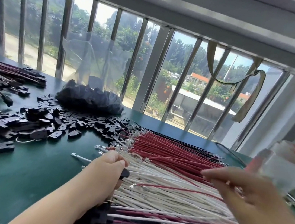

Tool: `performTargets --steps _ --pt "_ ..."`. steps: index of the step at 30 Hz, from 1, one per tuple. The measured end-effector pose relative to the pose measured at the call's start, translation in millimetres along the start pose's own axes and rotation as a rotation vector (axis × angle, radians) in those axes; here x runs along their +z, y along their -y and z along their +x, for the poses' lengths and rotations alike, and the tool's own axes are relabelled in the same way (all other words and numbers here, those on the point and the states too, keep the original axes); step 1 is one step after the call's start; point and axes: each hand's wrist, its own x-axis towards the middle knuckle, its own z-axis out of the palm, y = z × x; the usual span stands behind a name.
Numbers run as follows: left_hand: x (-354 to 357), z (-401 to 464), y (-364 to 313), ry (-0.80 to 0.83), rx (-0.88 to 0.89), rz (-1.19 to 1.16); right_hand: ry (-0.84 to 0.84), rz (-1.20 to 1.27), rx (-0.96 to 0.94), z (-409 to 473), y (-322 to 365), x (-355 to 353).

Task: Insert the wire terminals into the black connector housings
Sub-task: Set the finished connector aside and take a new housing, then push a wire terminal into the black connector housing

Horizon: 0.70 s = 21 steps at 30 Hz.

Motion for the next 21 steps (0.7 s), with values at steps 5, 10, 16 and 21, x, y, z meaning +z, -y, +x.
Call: performTargets --steps 5,10,16,21 --pt "4 2 1 -0.067 0.032 0.006 0.347 -0.148 -0.232 33 20 68" --pt "3 2 -1 0.01 0.058 -0.002 0.27 0.064 -0.24 33 23 94" --pt "1 -4 -6 0.062 0.202 -0.128 0.0 0.294 -0.078 31 27 88" --pt "2 -14 -12 0.116 0.273 -0.196 -0.007 0.097 -0.12 35 31 70"
